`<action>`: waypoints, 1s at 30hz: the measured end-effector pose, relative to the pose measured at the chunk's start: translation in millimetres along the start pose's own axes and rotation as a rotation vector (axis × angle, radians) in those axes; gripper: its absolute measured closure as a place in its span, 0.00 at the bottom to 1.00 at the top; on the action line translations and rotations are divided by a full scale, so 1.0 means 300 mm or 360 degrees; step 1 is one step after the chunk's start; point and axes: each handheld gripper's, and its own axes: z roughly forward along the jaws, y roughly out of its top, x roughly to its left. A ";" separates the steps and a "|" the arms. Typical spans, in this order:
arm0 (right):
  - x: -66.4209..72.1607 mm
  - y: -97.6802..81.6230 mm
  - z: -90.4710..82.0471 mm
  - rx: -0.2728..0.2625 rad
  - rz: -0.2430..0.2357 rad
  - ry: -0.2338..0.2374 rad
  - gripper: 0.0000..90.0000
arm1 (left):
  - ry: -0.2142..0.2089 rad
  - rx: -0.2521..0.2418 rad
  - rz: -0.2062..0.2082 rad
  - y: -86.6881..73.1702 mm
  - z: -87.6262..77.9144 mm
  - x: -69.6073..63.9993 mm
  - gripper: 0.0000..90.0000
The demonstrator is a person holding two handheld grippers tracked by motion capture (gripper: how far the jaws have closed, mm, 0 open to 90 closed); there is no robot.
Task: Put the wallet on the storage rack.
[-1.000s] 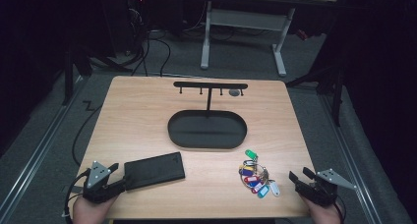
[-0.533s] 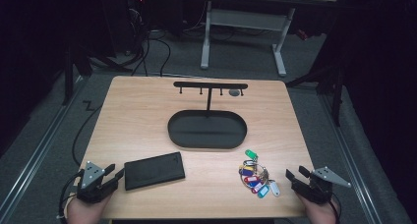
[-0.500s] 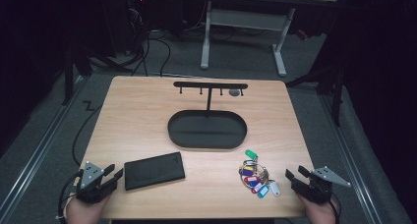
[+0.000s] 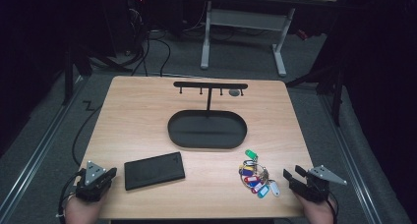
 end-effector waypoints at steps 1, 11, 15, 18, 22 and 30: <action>-0.001 -0.001 0.001 0.0002 0.0001 0.0002 0.50 | 0.0000 0.0012 0.0016 0.001 0.005 -0.006 1.00; 0.002 -0.002 0.012 0.0027 -0.0009 0.0029 0.50 | -0.0049 0.0061 0.0129 -0.001 0.021 -0.044 1.00; -0.002 -0.003 0.017 0.0039 -0.0009 0.0036 0.49 | -0.0080 0.0065 0.0143 -0.005 0.007 -0.070 1.00; -0.003 -0.002 0.017 0.0036 -0.0020 0.0040 0.49 | -0.0118 0.0077 0.0178 -0.006 -0.004 -0.103 1.00; 0.001 0.000 0.020 0.0040 -0.0028 0.0052 0.49 | -0.0183 0.0074 0.0263 -0.006 -0.026 -0.172 1.00; -0.004 0.001 0.025 0.0041 -0.0023 0.0066 0.49 | -0.0345 0.0050 0.0390 -0.015 -0.055 -0.289 1.00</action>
